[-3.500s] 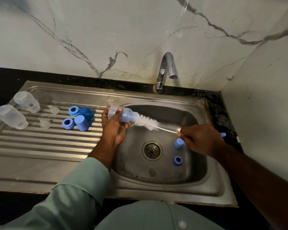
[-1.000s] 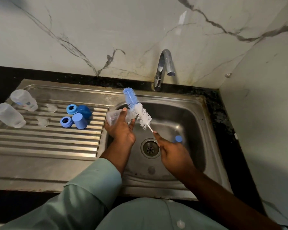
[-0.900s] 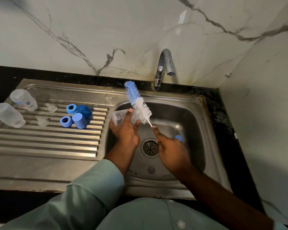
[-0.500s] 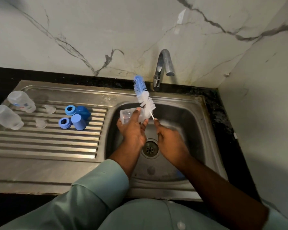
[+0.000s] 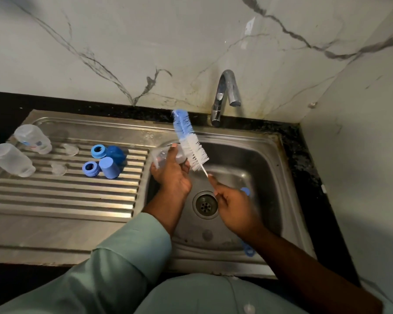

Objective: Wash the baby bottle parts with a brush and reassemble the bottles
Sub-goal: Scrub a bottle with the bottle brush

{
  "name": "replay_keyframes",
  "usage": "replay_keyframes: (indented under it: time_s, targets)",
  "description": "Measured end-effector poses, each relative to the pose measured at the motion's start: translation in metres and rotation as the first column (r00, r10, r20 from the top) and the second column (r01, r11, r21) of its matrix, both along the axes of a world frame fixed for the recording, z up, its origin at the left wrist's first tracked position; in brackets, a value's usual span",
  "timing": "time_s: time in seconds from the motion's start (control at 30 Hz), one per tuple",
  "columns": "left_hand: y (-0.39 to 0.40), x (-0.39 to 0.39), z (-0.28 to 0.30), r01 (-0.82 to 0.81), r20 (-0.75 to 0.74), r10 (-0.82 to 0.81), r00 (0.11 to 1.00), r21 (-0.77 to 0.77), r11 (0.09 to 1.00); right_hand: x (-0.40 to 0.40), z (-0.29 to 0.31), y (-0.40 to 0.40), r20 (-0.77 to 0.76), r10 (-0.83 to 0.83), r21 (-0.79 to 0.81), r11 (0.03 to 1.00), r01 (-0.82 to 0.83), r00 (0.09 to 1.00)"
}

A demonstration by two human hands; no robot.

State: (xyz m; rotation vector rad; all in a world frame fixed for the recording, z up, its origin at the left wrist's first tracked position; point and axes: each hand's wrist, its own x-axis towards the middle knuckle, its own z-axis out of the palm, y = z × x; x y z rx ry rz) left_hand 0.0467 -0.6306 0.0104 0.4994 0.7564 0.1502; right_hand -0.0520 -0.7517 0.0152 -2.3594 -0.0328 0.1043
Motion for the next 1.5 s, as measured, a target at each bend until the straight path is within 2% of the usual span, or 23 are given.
replay_keyframes:
  time_s: [0.07, 0.17, 0.3, 0.37, 0.43, 0.5, 0.53, 0.6, 0.67, 0.73, 0.83, 0.97, 1.03, 1.1, 1.13, 1.23, 1.3, 1.4, 1.43, 1.5]
  targets:
    - [0.0, -0.002, 0.001, 0.039, 0.011, -0.04, 0.999, 0.031, 0.999, -0.001, 0.005, 0.001, 0.008, 0.035, -0.086, 0.996, -0.034, 0.999]
    - [-0.015, -0.015, 0.002, 0.153, 0.007, -0.154, 0.988, 0.066, 0.986, 0.018, 0.015, 0.008, -0.008, -0.033, -0.172, 0.985, 0.031, 0.999]
    - [0.003, 0.001, 0.006, 0.008, 0.031, -0.008, 0.999, 0.013, 1.0, 0.004, 0.026, 0.01, -0.121, 0.051, -0.423, 0.901, -0.098, 0.991]
    - [0.008, 0.002, 0.006, 0.0, 0.04, -0.001, 0.999, 0.025, 1.0, -0.01, 0.028, 0.015, -0.169, 0.103, -0.41, 0.897, -0.165, 0.98]
    - [-0.005, -0.008, 0.005, 0.103, 0.016, -0.105, 0.994, 0.067, 0.992, 0.002, 0.027, 0.017, -0.106, 0.059, -0.408, 0.908, -0.098, 0.993]
    - [-0.016, -0.017, 0.006, 0.138, -0.008, -0.138, 0.99, 0.061, 0.989, 0.021, 0.028, 0.019, -0.013, 0.033, -0.377, 0.926, -0.035, 0.999]
    - [-0.016, -0.017, 0.006, 0.118, -0.004, -0.118, 0.993, 0.046, 0.992, 0.026, 0.028, 0.019, 0.027, 0.028, -0.322, 0.947, -0.017, 0.999]
    - [-0.007, -0.008, 0.007, 0.057, 0.025, -0.057, 0.998, 0.018, 0.998, 0.023, 0.024, 0.016, 0.081, 0.007, -0.105, 0.994, 0.002, 0.997]
    - [0.001, -0.001, 0.007, 0.032, 0.044, -0.032, 0.999, 0.007, 0.999, 0.012, 0.019, 0.015, 0.122, -0.012, 0.094, 0.996, 0.0, 0.992]
    - [-0.002, -0.004, 0.004, 0.094, 0.036, -0.094, 0.995, 0.005, 0.996, 0.013, 0.014, 0.015, 0.161, -0.054, 0.169, 0.985, 0.026, 0.985]
    - [-0.009, -0.008, 0.004, 0.126, 0.008, -0.125, 0.992, -0.04, 0.991, 0.023, 0.015, 0.017, 0.161, -0.1, 0.077, 0.993, 0.088, 0.982]
    - [0.007, 0.006, 0.002, 0.008, 0.041, -0.005, 0.999, -0.071, 0.997, 0.001, 0.009, 0.006, 0.018, 0.033, -0.103, 0.994, -0.031, 0.999]
    - [0.001, 0.001, 0.0, 0.095, 0.045, -0.094, 0.995, -0.04, 0.995, 0.01, 0.013, 0.008, 0.047, 0.004, -0.135, 0.991, 0.002, 0.999]
    - [-0.008, -0.006, -0.001, 0.189, 0.032, -0.189, 0.982, -0.023, 0.982, 0.029, 0.018, 0.011, 0.101, -0.073, -0.099, 0.992, 0.083, 0.992]
    - [-0.008, -0.005, 0.002, 0.186, 0.046, -0.185, 0.982, -0.039, 0.982, 0.033, 0.019, 0.012, 0.1, -0.084, -0.093, 0.991, 0.093, 0.991]
    - [0.011, 0.012, 0.005, 0.125, 0.134, -0.11, 0.985, -0.107, 0.986, 0.013, 0.016, 0.004, 0.019, 0.014, -0.134, 0.991, -0.011, 1.0]
    - [0.016, 0.013, 0.005, 0.163, 0.151, -0.15, 0.977, -0.083, 0.983, -0.004, 0.012, 0.004, -0.009, 0.054, -0.094, 0.994, -0.055, 0.998]
    - [0.002, -0.001, 0.0, 0.293, 0.141, -0.292, 0.946, 0.011, 0.956, 0.024, 0.014, 0.007, 0.081, -0.09, -0.029, 0.995, 0.093, 0.993]
    - [0.0, -0.002, -0.001, 0.286, 0.143, -0.283, 0.948, -0.003, 0.958, 0.031, 0.016, 0.009, 0.089, -0.119, -0.007, 0.993, 0.12, 0.989]
    - [0.005, 0.005, 0.0, 0.198, 0.129, -0.189, 0.973, -0.06, 0.978, 0.026, 0.02, 0.006, 0.075, -0.055, -0.04, 0.997, 0.058, 0.996]
